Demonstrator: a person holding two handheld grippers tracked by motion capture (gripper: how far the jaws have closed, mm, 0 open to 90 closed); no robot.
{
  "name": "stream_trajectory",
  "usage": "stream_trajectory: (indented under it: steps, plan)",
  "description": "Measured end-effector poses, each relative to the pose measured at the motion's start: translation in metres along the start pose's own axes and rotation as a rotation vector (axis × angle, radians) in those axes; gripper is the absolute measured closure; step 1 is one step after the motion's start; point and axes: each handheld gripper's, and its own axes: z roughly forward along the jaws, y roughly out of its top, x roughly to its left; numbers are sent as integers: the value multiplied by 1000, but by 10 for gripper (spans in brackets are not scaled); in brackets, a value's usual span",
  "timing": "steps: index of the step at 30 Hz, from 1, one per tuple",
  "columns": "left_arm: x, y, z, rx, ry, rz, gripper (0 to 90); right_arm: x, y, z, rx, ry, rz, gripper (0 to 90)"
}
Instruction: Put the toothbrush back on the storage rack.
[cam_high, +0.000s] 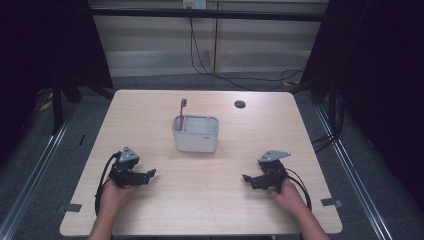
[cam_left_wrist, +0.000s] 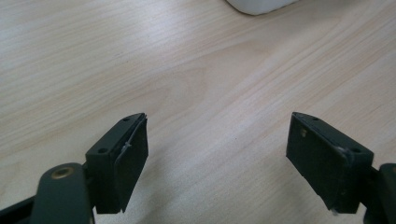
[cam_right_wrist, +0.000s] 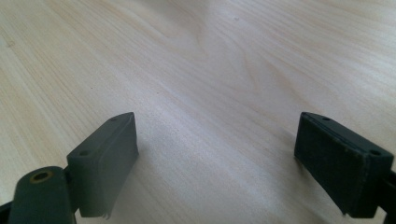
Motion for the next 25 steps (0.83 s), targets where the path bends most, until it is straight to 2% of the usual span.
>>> stream_trajectory:
  steps: [3,5,9,11,14,17,20,22,25]
  plan:
    - [0,-1,1,18,-2,21,209,0,0,0,-1,1,-1,128]
    - [0,-1,2,21,-6,15,208,0,0,0,1,0,2,128]
    - [0,-4,4,50,9,31,208,0,0,0,1,0,1,128]
    - [2,-6,5,40,-7,9,202,0,0,0,1,0,1,128]
    - [2,-6,6,37,-13,2,185,0,0,0,0,0,0,128]
    - [2,-7,7,34,-13,12,152,0,0,0,1,0,2,128]
    - [1,-10,7,6,-19,7,146,0,0,0,1,0,1,128]
    - [2,-12,7,-4,-21,18,142,0,0,0,1,0,0,128]
    - [3,-11,7,-2,-27,21,140,0,0,0,1,0,1,128]
